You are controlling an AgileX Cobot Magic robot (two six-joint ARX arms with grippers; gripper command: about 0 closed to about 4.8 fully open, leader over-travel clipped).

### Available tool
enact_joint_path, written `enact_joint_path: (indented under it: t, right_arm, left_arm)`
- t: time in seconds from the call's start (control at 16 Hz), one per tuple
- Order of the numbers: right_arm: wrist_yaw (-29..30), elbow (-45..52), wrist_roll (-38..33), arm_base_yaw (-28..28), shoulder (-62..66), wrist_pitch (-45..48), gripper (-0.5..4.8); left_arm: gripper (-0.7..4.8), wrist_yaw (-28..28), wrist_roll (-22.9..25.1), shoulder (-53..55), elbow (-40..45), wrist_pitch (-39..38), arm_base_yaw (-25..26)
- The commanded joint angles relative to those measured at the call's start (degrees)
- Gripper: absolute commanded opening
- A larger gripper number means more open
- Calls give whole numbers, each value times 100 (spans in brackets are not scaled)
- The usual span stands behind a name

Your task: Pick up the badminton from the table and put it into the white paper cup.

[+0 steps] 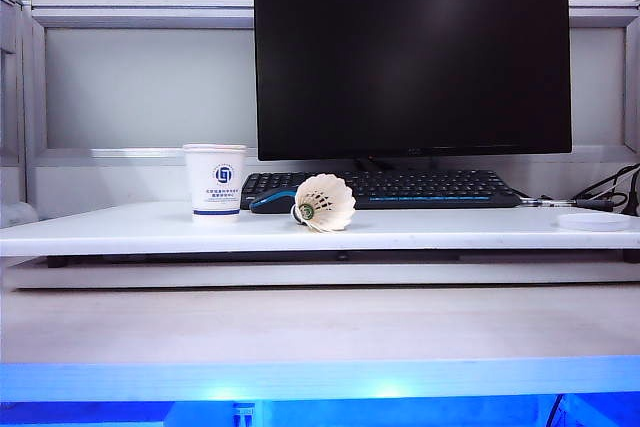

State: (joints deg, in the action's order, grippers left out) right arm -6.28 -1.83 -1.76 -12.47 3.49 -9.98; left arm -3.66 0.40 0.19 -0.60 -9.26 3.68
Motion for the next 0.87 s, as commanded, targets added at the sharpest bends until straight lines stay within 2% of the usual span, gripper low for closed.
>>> enact_joint_path:
  t: [0.06,0.87]
  right_arm:
    - [-20,-33,-11,-2,-2,-28,0]
    - [-4,-37,-13,-2,-2,13,0]
  left_arm:
    - [21,-7,22,2,11,-98,2]
    - [21,-22,22,2,9,-94,2]
